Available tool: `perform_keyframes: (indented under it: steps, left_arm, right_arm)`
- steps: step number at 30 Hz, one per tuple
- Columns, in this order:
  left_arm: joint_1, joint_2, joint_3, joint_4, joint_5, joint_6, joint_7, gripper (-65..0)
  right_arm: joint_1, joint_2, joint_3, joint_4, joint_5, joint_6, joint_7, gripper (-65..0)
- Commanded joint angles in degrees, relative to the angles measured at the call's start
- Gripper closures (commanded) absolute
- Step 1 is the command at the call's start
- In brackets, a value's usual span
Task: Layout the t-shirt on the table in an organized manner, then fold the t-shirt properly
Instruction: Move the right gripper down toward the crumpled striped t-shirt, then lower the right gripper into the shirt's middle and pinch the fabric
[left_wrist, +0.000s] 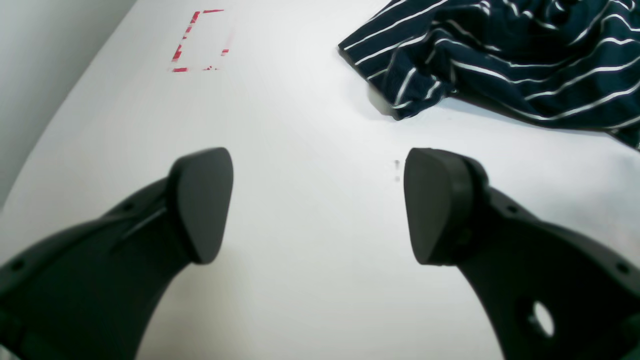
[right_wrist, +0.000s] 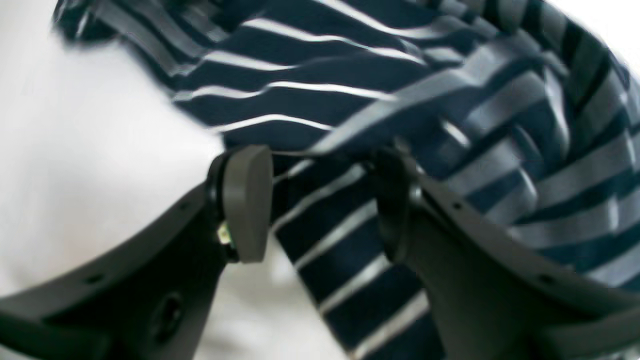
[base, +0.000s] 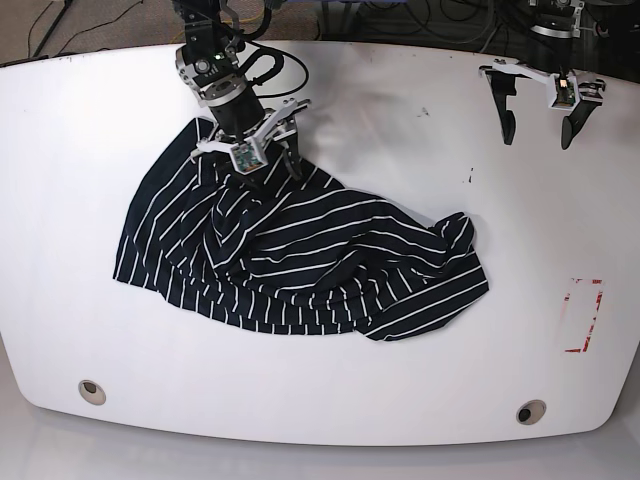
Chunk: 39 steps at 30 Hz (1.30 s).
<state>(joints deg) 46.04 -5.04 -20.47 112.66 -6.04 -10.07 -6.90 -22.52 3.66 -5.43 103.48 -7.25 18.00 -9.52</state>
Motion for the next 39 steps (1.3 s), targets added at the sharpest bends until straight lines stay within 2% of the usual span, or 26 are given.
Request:
perform_keyframes:
  steps: [1, 4, 10, 20, 39]
  left_arm:
    - [0.7, -0.3, -0.9, 0.8, -0.3, 0.3, -1.3, -49.7]
    - [0.9, -0.3, -1.5, 0.8, -0.3, 0.3, -1.3, -49.7]
    - [0.9, -0.3, -1.6, 0.7, -0.2, 0.3, -1.3, -49.7]
    - [0.9, -0.3, -1.6, 0.6, -0.2, 0.2, -1.3, -49.7]
    - [1.5, -0.3, -1.6, 0.5, 0.0, 0.2, -1.3, -49.7]
  right_arm:
    - [1.7, 0.1, -1.8, -0.1, -2.4, -0.1, 1.7, -32.5]
    - [2.5, -0.6, -1.6, -0.4, -4.7, -0.1, 0.6, -32.2]
    - [3.3, -2.7, 0.8, -0.1, -4.9, 0.0, -1.8, -32.3]
    - [8.5, -2.7, -2.4, -1.3, -5.3, 0.3, -2.2, -32.5]
    - [28.6, -3.0, -7.4, -21.7, -4.8, 0.3, -2.1, -32.5]
